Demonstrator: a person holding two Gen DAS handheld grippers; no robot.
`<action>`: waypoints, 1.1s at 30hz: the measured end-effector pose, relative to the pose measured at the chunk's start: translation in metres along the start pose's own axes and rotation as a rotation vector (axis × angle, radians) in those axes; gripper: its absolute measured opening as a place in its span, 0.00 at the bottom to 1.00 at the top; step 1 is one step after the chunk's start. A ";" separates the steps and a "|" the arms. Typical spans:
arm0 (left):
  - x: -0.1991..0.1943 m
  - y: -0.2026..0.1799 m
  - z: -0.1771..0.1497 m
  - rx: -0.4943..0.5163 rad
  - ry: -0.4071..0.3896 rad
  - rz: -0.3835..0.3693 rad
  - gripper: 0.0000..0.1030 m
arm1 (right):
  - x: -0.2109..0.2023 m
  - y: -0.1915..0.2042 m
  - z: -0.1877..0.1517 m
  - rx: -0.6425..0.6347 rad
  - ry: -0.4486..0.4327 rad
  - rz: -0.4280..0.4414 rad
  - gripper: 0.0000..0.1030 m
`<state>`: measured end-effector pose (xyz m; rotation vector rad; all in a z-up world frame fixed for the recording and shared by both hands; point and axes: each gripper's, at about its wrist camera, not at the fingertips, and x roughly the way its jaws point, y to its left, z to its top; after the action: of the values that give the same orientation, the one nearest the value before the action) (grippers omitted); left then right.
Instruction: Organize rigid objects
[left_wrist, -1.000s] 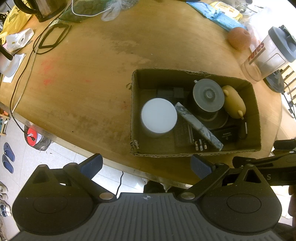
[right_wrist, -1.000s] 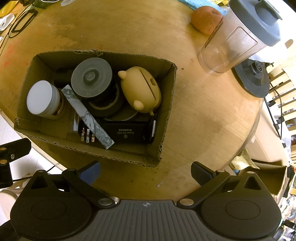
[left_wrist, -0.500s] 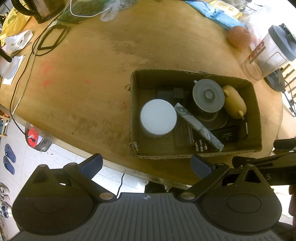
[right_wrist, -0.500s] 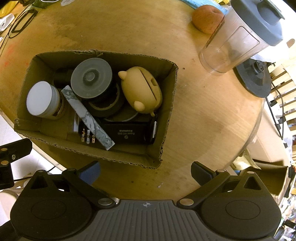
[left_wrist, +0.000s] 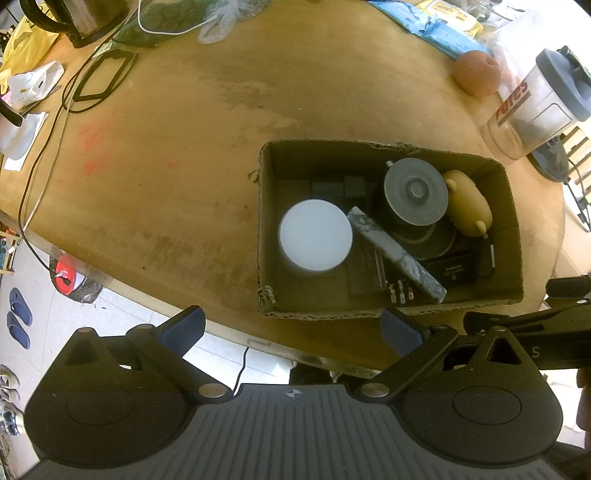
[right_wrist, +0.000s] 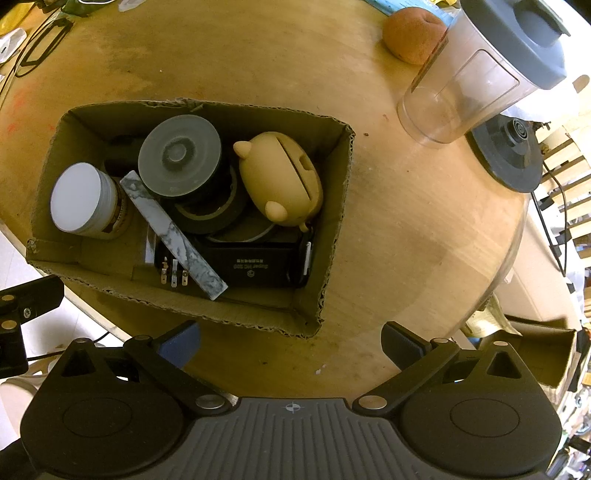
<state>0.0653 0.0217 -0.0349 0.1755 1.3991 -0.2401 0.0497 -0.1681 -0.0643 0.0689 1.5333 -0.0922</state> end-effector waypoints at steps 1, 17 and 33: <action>0.000 0.000 0.000 0.001 0.000 0.000 1.00 | 0.000 0.000 0.000 0.001 0.000 0.000 1.00; 0.000 0.000 0.000 0.000 0.001 0.002 1.00 | 0.001 0.000 -0.001 0.000 0.001 0.000 1.00; -0.001 0.013 0.002 -0.038 -0.018 -0.051 1.00 | -0.009 -0.011 0.001 0.038 -0.051 0.077 1.00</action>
<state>0.0708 0.0342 -0.0341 0.1064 1.3906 -0.2565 0.0495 -0.1788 -0.0548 0.1545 1.4765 -0.0618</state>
